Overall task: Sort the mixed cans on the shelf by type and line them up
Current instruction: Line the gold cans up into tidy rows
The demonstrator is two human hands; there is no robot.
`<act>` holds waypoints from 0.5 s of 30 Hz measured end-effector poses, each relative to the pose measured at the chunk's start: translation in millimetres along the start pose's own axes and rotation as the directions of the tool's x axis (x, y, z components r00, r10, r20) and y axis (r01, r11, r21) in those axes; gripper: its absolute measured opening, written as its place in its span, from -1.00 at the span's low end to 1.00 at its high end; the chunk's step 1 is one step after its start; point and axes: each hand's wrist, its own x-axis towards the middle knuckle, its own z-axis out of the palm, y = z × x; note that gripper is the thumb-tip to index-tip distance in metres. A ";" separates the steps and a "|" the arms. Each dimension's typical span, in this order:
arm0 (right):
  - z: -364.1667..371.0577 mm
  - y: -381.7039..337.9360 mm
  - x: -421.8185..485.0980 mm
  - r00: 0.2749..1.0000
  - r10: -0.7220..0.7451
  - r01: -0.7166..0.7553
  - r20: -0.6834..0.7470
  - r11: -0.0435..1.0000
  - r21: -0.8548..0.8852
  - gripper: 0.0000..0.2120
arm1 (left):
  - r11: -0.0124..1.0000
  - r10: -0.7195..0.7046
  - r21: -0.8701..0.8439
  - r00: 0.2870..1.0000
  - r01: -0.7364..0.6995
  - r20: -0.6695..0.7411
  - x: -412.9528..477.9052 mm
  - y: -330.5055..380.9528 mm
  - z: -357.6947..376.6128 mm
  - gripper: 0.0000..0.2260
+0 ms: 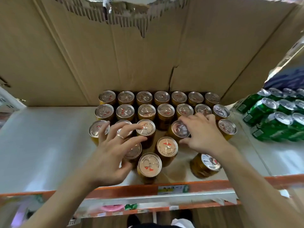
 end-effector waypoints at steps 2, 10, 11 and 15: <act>3.2 -7.0 6.3 1.000 -0.018 0.018 -0.019 1.000 0.015 -0.32 | 1.000 -0.002 -0.012 1.000 0.002 0.017 14.8 13.1 -1.2 -0.50; -2.2 9.4 14.6 0.992 -0.122 0.125 -0.026 0.975 0.182 -0.35 | 0.962 -0.148 0.242 0.987 0.128 0.067 85.1 54.2 22.4 -0.46; -4.3 19.9 7.0 0.997 -0.061 0.067 -0.042 0.983 0.168 -0.31 | 0.954 -0.187 0.250 0.980 0.165 0.069 90.9 57.8 24.7 -0.46; -3.5 58.8 -24.6 0.966 0.256 -0.255 -0.035 0.967 0.018 -0.29 | 0.892 -0.338 0.348 0.937 0.289 0.086 112.0 77.0 40.9 -0.38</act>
